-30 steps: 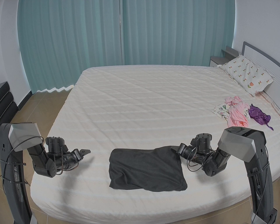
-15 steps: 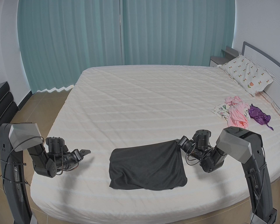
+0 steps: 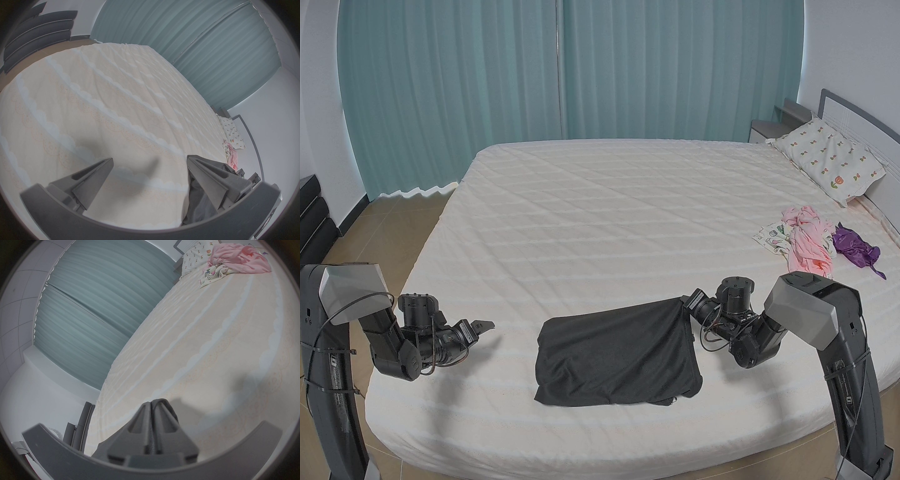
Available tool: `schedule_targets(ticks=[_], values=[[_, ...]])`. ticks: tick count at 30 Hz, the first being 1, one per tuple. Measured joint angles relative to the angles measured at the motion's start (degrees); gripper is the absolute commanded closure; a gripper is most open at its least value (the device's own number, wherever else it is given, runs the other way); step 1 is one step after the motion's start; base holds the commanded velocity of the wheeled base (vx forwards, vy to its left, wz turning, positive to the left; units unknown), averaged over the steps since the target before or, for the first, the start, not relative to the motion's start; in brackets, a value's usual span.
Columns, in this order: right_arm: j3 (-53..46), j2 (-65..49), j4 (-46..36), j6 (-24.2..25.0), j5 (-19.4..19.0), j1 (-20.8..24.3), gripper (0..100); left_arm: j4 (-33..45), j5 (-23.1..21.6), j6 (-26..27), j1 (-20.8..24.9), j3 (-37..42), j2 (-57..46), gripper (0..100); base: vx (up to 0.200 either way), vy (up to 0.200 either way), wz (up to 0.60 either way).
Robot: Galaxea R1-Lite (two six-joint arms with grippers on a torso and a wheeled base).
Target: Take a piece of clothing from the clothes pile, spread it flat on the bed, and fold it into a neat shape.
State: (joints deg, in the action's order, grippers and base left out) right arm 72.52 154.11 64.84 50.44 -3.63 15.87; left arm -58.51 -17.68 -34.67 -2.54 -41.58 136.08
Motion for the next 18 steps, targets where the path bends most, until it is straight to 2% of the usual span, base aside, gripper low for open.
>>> schedule_targets(ticks=[7, 13, 18], values=[[-2.12, -0.5, 3.5, 0.11, 0.07, -0.41, 0, -0.17, -0.02, -0.11, 0.0, 0.18, -0.04, 0, 0.0, 0.0, 0.0], [-9.29, -3.8, 8.16, 0.09, 0.11, -2.73, 0, -2.06, -0.02, -2.85, -0.07, 0.95, -1.13, 0, 0.0, 0.0, 0.0], [-16.87, -11.19, 9.65, -0.37, -0.09, -3.95, 0, -2.57, 0.22, -4.5, 0.04, 2.19, -5.63, 0, 0.0, 0.0, 0.0]])
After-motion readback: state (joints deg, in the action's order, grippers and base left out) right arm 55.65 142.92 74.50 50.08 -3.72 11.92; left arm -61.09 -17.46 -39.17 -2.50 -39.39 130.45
